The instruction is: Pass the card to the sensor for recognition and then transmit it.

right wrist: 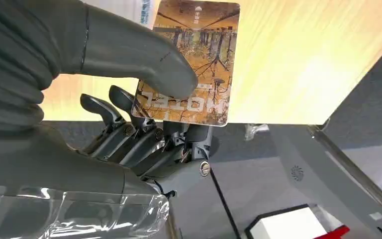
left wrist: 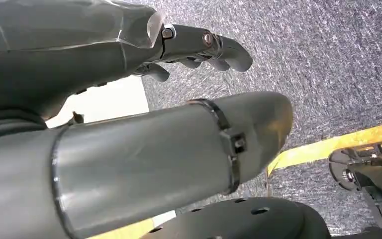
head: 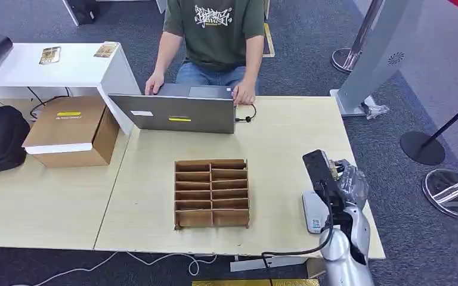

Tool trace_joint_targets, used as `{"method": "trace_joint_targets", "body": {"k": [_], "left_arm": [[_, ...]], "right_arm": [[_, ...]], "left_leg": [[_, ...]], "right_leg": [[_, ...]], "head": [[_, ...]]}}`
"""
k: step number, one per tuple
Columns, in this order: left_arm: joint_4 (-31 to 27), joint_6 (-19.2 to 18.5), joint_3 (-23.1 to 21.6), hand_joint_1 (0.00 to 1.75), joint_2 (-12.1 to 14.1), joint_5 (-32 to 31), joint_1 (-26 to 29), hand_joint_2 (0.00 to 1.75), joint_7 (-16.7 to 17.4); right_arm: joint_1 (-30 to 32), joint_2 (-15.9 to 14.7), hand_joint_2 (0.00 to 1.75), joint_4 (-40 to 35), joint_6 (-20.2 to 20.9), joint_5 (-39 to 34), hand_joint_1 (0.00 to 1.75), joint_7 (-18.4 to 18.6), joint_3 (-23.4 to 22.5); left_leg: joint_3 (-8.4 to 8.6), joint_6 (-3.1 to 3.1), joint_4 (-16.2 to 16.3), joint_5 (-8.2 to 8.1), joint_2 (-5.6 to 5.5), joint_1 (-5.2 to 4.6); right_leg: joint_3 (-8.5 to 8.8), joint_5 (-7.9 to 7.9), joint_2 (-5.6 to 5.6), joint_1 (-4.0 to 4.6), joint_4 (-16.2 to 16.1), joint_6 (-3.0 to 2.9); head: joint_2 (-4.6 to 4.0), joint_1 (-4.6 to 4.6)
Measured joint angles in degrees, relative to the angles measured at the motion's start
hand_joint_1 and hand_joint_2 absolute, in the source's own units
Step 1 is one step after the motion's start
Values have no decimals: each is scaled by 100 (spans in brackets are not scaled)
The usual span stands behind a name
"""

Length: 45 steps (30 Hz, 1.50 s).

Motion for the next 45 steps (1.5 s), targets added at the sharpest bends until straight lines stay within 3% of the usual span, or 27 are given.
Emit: {"method": "trace_joint_targets", "body": {"k": [14,45], "left_arm": [[0,24,2,0,0,31,28,0,-17],[0,20,9,0,0,55,29,0,-15]], "right_arm": [[317,0,175,-92,-11,50,175,42,-127],[341,122,175,182,2,-52,175,107,-64]], "left_leg": [[0,0,0,0,1,0],[0,0,0,0,0,0]], "right_leg": [[0,0,1,0,0,0],[0,0,0,0,0,0]], "head": [[0,0],[-2,-2]]}}
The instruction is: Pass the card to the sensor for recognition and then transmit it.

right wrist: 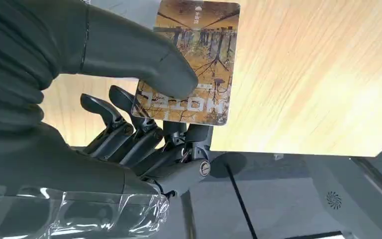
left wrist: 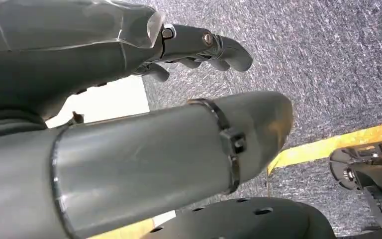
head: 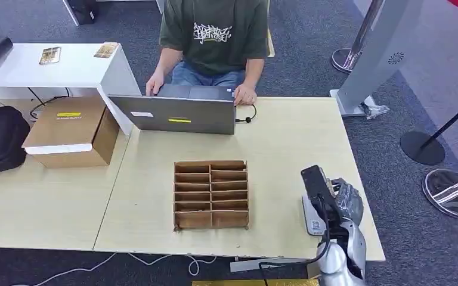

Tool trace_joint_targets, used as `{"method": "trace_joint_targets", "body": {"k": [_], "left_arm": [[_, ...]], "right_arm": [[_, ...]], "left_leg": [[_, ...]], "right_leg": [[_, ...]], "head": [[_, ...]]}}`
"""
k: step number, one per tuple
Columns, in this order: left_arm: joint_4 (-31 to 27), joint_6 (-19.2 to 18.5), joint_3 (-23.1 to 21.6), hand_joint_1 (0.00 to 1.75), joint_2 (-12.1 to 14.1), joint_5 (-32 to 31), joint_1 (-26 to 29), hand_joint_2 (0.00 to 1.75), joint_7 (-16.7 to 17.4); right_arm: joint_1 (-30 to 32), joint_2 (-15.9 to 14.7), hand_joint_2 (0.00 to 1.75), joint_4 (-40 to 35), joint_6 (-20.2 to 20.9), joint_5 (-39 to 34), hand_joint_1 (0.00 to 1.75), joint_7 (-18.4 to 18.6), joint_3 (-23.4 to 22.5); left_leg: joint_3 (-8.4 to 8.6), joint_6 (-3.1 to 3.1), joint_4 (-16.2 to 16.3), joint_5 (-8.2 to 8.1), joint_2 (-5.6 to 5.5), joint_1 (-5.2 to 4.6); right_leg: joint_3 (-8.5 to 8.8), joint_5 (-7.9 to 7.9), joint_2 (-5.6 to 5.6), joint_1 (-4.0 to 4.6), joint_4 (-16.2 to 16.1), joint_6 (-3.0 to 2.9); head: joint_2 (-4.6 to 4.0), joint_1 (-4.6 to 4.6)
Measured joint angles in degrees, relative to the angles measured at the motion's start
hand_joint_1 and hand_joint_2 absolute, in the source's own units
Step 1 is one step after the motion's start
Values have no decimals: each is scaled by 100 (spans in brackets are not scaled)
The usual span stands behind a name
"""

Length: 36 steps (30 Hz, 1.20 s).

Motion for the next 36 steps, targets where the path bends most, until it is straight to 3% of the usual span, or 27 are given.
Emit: {"method": "trace_joint_targets", "body": {"k": [19,36], "left_arm": [[0,0,2,0,0,20,6,0,-42],[0,-24,2,0,0,-48,-4,0,0]], "right_arm": [[738,0,175,-754,254,293,175,385,109],[707,22,175,-572,446,-31,175,402,63]], "left_leg": [[0,0,0,-1,0,0],[0,-1,0,-1,1,0]], "right_leg": [[0,-1,0,0,0,0],[0,-1,1,0,0,0]], "head": [[2,0],[2,2]]}}
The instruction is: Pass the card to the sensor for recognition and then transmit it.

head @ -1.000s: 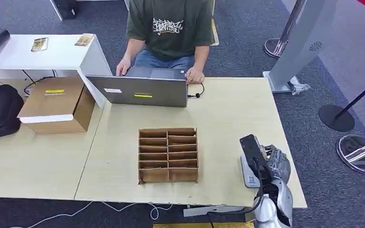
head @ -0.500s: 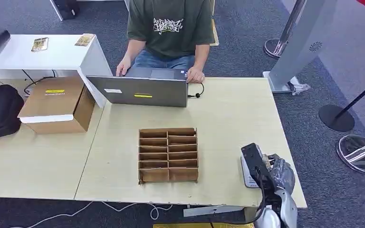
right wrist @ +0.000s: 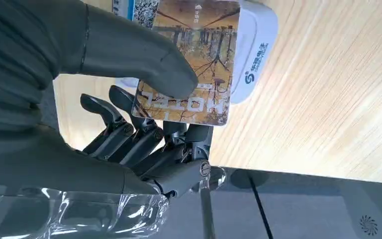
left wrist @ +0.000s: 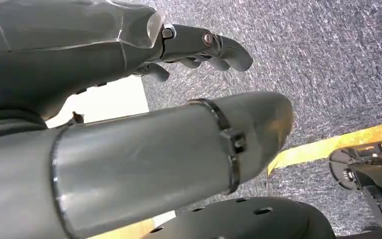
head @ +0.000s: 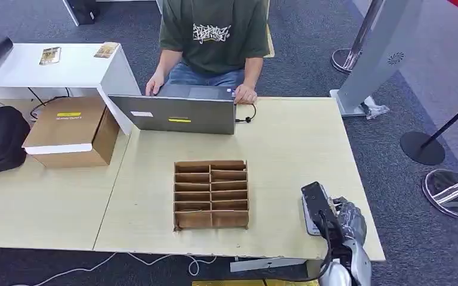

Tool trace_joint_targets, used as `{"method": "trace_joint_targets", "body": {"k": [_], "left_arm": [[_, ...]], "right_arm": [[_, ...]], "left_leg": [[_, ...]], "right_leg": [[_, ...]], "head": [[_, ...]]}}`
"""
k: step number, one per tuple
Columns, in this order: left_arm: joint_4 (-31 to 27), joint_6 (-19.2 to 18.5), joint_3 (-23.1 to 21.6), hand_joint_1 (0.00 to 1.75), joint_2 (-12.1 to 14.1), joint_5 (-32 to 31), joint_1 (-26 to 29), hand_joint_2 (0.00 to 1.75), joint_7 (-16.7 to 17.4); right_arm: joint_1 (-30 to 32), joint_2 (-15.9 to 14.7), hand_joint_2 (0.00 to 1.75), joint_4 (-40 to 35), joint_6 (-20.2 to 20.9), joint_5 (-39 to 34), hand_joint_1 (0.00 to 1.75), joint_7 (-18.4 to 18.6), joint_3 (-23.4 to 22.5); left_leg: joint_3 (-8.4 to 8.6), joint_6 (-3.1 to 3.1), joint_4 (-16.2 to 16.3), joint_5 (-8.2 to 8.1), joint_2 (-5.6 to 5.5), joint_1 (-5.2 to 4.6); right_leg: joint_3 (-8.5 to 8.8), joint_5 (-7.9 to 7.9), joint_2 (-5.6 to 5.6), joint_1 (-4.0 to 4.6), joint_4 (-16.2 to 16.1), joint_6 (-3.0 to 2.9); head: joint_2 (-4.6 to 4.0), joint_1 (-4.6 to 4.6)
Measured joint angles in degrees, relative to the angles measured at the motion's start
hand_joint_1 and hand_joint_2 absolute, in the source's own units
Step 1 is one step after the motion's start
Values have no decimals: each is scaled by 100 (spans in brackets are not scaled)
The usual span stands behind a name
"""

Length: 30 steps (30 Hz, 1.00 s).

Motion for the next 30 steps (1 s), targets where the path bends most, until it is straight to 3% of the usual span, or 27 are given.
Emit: {"method": "trace_joint_targets", "body": {"k": [10,30], "left_arm": [[0,22,0,0,22,-2,0,0,35],[0,68,9,0,33,50,16,0,61]], "right_arm": [[-539,0,175,1011,33,-535,175,-330,-297],[-791,-4,175,1499,-29,-472,175,-430,-332]], "left_leg": [[3,0,0,1,2,0],[11,0,0,3,3,1]], "right_leg": [[2,1,2,0,0,0],[10,5,5,0,0,2]], "head": [[0,-2],[-2,0]]}}
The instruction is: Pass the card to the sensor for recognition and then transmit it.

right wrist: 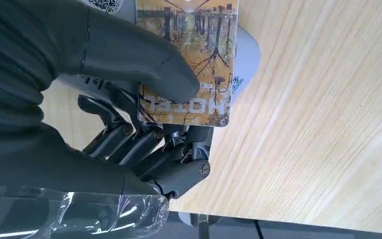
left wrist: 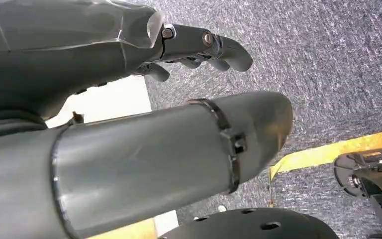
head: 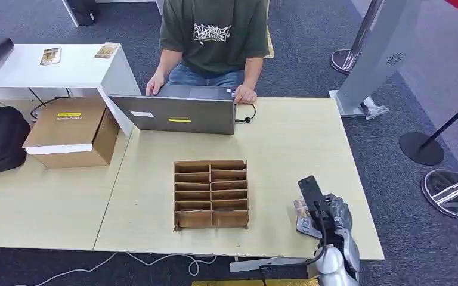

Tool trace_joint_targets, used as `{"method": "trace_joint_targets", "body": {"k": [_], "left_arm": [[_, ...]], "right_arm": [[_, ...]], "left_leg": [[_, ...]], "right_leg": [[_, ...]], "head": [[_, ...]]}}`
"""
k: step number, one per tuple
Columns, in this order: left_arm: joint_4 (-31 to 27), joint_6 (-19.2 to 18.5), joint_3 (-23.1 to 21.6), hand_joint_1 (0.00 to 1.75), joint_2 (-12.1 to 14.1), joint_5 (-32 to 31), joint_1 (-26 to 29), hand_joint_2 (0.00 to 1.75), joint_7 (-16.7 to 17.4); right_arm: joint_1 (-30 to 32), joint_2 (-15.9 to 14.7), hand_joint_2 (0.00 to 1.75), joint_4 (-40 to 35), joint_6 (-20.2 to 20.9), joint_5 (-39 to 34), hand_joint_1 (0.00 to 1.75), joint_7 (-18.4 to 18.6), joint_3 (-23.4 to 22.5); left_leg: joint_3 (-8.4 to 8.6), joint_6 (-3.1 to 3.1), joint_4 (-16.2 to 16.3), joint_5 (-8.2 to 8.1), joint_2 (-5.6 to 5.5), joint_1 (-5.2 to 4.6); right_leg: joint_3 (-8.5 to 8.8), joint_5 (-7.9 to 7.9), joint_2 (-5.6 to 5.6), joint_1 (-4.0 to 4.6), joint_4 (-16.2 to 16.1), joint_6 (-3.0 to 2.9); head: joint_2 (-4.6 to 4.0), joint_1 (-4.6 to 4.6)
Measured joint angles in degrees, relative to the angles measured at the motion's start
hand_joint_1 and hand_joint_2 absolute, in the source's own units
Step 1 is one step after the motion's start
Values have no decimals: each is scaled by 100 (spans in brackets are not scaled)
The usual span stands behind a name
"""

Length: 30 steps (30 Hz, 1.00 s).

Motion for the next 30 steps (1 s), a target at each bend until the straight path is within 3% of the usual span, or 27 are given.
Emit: {"method": "trace_joint_targets", "body": {"k": [5,13,27,30], "left_arm": [[0,20,63,0,-2,50,1,0,-7],[0,55,144,0,-17,83,22,0,-122],[0,46,177,0,-24,83,24,0,-206],[0,52,179,0,-28,81,24,0,-247]], "right_arm": [[-43,0,175,61,-134,31,175,-134,0],[72,0,175,-429,-848,87,175,-839,155],[453,0,175,-1469,-1071,96,175,-1150,422],[506,0,175,-1622,-1391,451,175,-1252,444]], "left_leg": [[2,0,0,0,0,0],[-2,0,0,0,-4,0],[-6,0,0,-1,-3,0],[-6,0,0,-1,-4,-1]], "right_leg": [[2,0,0,0,0,0],[0,-1,-5,0,0,0],[-4,-2,-5,0,0,1],[-4,-2,-5,0,0,1]], "head": [[2,0],[2,0],[0,0],[2,0]]}}
